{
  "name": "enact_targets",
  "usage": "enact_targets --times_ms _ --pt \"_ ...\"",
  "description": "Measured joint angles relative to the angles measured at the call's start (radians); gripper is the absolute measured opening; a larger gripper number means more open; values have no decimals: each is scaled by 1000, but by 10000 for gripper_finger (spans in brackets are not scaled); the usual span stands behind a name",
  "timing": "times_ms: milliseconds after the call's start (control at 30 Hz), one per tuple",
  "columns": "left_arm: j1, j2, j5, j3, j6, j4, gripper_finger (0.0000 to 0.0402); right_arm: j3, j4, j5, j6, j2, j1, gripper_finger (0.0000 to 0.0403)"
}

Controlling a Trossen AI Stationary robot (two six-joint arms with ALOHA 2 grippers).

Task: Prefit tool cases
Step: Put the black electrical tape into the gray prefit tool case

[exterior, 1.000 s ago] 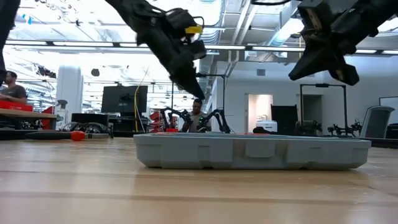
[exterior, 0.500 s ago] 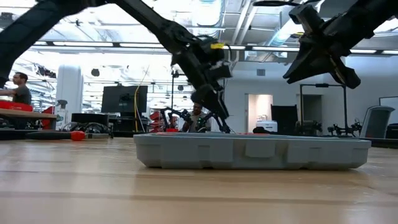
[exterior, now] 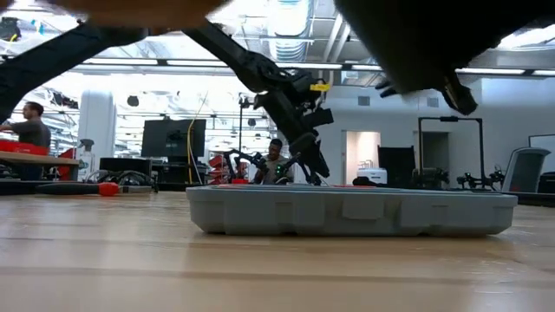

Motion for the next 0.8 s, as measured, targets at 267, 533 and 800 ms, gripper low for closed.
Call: enact_targets --times_ms 267,533,800 --pt "7 39 68 59 -12 -50 180 0 67 -28 -68 -8 -65 52" --pt "7 38 63 60 -40 -59 150 0 70 -81 -73 -13 -99 52" --pt "9 31 63 130 -81 -189 148 0 73 -104 -100 -16 -96 52"
